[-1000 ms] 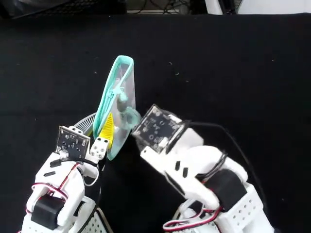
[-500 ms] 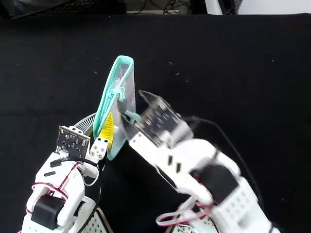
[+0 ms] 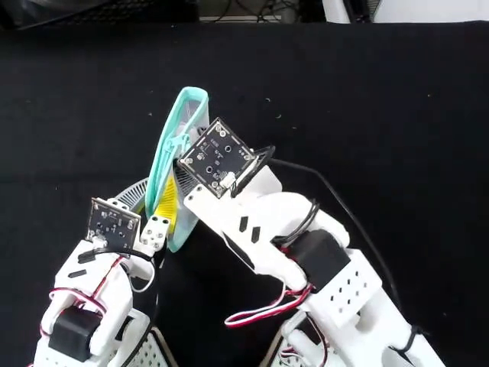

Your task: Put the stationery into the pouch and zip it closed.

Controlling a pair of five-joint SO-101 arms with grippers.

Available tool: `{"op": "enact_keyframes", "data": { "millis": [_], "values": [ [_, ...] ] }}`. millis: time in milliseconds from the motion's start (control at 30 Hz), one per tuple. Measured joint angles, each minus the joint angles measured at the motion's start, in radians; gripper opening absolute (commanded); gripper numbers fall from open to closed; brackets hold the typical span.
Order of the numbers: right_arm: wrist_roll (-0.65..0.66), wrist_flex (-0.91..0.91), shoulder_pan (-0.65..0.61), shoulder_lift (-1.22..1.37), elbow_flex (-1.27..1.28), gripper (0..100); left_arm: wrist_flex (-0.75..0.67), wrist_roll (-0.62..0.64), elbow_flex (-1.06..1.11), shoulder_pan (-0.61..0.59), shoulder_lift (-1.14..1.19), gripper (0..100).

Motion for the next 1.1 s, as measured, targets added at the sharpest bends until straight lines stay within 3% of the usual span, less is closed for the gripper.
{"op": "enact_keyframes", "data": {
  "millis": [167,333,633,833,1100],
  "values": [
    [0.0,-0.083,0.0,0.003,0.02,17.6,0.0,0.0,0.003,-0.002,0.0,5],
    [0.002,-0.097,0.0,0.003,0.023,0.8,-0.002,0.0,0.014,-0.002,0.0,5],
    [0.091,-0.117,0.003,-0.002,0.058,1.3,-0.002,0.002,0.023,-0.002,0.0,5],
    [0.091,-0.118,0.083,-0.003,0.069,2.0,-0.002,0.0,0.025,-0.002,0.0,5],
    [0.091,-0.044,0.084,-0.003,0.072,14.5,0.0,0.0,0.026,0.002,-0.002,5]
  ]
}}
